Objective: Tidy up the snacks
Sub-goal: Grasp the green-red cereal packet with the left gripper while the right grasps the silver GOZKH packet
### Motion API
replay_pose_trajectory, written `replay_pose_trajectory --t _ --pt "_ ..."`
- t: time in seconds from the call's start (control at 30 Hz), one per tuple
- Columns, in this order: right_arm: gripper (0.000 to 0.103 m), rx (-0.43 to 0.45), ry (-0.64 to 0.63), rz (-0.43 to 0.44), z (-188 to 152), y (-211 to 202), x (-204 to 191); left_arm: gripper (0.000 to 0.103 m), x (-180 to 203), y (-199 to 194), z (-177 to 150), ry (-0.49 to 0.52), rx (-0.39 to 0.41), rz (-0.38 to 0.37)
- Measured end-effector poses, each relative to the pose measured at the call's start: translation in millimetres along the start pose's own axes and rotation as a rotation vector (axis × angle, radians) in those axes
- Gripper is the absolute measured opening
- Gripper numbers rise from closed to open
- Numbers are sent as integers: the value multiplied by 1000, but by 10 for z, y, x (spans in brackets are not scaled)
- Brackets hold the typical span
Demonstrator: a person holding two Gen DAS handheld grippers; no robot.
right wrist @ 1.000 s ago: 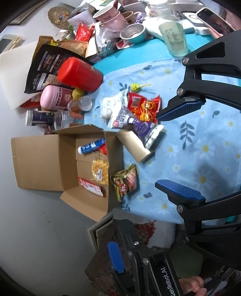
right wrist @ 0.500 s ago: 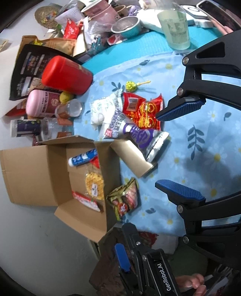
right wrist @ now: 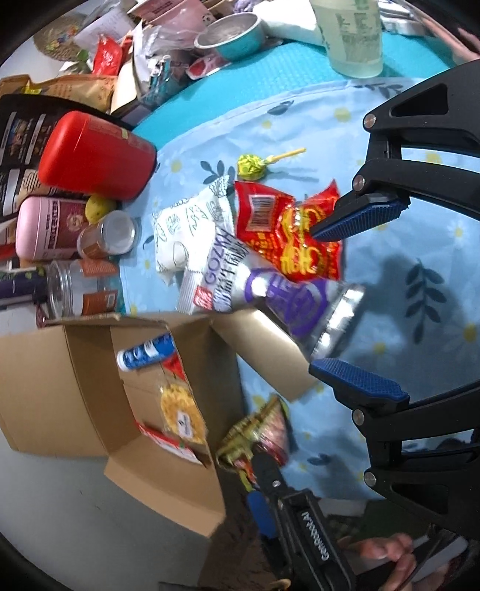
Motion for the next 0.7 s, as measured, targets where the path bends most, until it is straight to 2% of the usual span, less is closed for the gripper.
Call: replay_pose_trajectory --t 0.13,0.27,0.4,0.47,0.5,0.53,0.57,0.6,0.7 --pt "66 -8 28 -19 66 145 103 68 -29 172 43 -62 -16 -16" --pt "66 7 66 5 126 232 172 68 -17 331 50 -102 -50 -45" --pt "65 2 71 6 188 310 190 68 34 476 77 -107 -64 -32" --pt "57 4 76 28 204 339 176 68 39 524 95 -116 -65 -21" --pt "50 -2 78 40 205 358 168 68 28 545 95 -130 -65 -21" --pt "43 -13 75 54 205 379 148 65 13 564 85 -134 -60 -4" --pt "42 -26 68 49 193 391 136 55 9 583 69 -121 -60 23" --pt "33 -32 57 48 183 397 118 52 27 605 47 -98 -67 37" --pt "31 -41 37 44 134 390 90 44 77 566 -18 -62 -72 11"
Point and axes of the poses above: each gripper's, at about its wrist camera, not at the fingertips, and y roughly the way its jaws point, x to its right, z to its top, the point moved 7 cm from there along y, roughly the way its jaws point, and after that the axes turned 15 degrees about -y, right-handed, at the moved point
